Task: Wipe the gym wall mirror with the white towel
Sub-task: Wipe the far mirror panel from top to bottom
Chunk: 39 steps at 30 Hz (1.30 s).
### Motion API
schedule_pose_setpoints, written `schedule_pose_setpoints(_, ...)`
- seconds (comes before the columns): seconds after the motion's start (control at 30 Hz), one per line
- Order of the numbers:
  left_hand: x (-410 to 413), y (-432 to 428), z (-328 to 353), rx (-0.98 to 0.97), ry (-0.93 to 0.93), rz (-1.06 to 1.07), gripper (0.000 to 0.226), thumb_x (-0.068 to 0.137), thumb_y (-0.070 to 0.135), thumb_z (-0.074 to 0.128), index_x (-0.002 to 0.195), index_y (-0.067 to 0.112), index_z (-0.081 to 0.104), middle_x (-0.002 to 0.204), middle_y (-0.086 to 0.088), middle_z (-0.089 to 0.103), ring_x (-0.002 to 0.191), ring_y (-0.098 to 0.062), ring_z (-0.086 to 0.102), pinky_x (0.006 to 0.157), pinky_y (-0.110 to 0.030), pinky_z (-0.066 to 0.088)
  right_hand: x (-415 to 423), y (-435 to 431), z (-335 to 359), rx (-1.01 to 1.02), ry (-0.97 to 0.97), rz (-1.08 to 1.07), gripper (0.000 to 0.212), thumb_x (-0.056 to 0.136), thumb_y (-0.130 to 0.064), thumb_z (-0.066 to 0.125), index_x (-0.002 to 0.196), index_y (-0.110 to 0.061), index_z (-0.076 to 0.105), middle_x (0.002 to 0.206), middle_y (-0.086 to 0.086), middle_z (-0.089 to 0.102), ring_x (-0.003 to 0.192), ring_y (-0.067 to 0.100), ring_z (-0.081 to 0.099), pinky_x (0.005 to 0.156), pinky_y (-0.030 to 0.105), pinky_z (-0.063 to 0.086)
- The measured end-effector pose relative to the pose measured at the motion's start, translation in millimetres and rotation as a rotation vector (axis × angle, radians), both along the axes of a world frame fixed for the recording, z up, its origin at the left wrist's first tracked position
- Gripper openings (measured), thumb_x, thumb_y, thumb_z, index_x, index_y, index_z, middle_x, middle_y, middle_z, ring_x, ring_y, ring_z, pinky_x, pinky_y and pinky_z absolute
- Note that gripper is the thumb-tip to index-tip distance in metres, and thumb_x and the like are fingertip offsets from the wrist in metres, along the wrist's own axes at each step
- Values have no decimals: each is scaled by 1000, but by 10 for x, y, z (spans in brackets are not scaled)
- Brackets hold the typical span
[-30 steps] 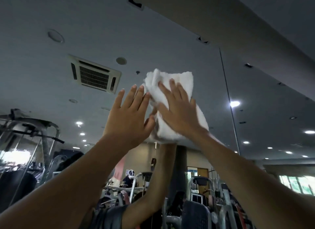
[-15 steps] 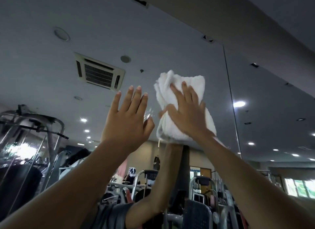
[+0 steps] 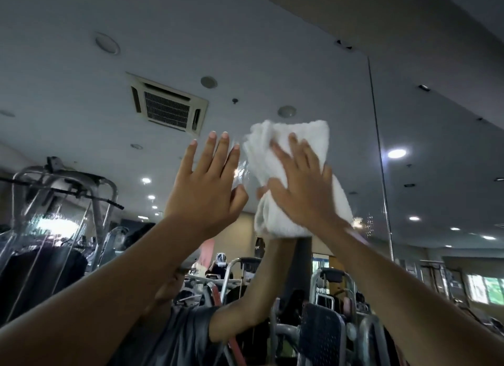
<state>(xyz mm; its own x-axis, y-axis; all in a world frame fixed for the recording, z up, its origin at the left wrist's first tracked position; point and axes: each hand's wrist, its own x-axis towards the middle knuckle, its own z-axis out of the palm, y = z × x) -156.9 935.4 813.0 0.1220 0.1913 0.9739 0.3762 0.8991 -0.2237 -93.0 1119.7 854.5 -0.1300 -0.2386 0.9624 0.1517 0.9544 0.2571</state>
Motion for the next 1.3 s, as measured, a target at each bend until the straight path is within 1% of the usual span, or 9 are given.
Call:
schedule_pose_setpoints(0.13, 2, -14, -144, 1, -10, -13, 73, 96, 46, 14, 155, 6, 29, 163, -20, 24, 152, -34, 18, 123, -55, 14, 148, 483, -361, 255, -124, 62, 65, 86, -58, 40, 148, -45, 27, 164, 2, 26, 149, 28, 25, 103, 61, 32)
schedule_pose_setpoints(0.27, 3, -15, -196, 14, -5, -18, 72, 96, 44, 19, 155, 5, 32, 162, -20, 26, 152, -34, 20, 123, -55, 15, 205, 515, 26, -153, -6, 120, 74, 75, -64, 35, 145, -44, 42, 162, 1, 27, 147, 26, 20, 113, 61, 23)
schedule_pose_setpoints(0.37, -8, -25, -179, 10, 30, -45, 70, 96, 44, 24, 152, 5, 37, 160, -20, 31, 150, -34, 25, 121, -56, 19, 39, 80, 228, -365, 70, 116, 62, 89, -59, 43, 148, -42, 36, 165, 1, 15, 150, 23, 10, 116, 61, 17)
schedule_pose_setpoints(0.63, -4, 8, -175, 28, 8, -40, 71, 97, 47, 22, 153, 5, 35, 161, -20, 29, 151, -34, 23, 122, -56, 17, 84, 365, -516, 221, -67, -31, 64, 97, -69, 17, 155, -41, 19, 165, 0, 17, 152, 19, 12, 107, 65, 33)
schedule_pose_setpoints(0.87, -27, -51, -221, 4, 18, -50, 72, 95, 47, 27, 153, 6, 37, 160, -19, 30, 151, -33, 25, 121, -57, 20, 16, 66, 259, -474, 71, 21, 62, 101, -55, 35, 158, -37, 16, 168, 2, 5, 154, 24, 3, 117, 60, 16)
schedule_pose_setpoints(0.93, -25, -66, -189, -1, 17, -38, 72, 95, 48, 26, 153, 7, 36, 161, -18, 30, 151, -33, 24, 121, -56, 19, -56, -159, 228, -412, 74, 44, 62, 101, -51, 37, 157, -33, 18, 168, 6, 6, 154, 24, 4, 116, 59, 17)
schedule_pose_setpoints(1.13, -9, -52, -206, 0, -29, -29, 73, 95, 49, 21, 157, 10, 28, 164, -16, 21, 154, -30, 15, 124, -53, 12, 27, 201, -328, 236, -20, 37, 63, 94, -58, 36, 153, -37, 30, 165, 3, 23, 151, 24, 20, 104, 58, 34)
schedule_pose_setpoints(1.2, 1, -33, -218, 7, -33, -27, 74, 95, 48, 19, 158, 9, 26, 165, -17, 19, 154, -30, 13, 124, -53, 10, 109, 460, -299, 227, -58, -11, 66, 92, -61, 34, 153, -40, 24, 165, 2, 20, 151, 25, 20, 105, 61, 31)
schedule_pose_setpoints(1.3, 9, -29, -232, 6, -28, -27, 75, 95, 48, 16, 157, 8, 26, 164, -18, 19, 154, -32, 14, 124, -54, 11, 102, 470, -45, -131, 35, -42, 70, 91, -66, 28, 156, -40, 23, 166, 3, 18, 152, 27, 17, 112, 61, 25)
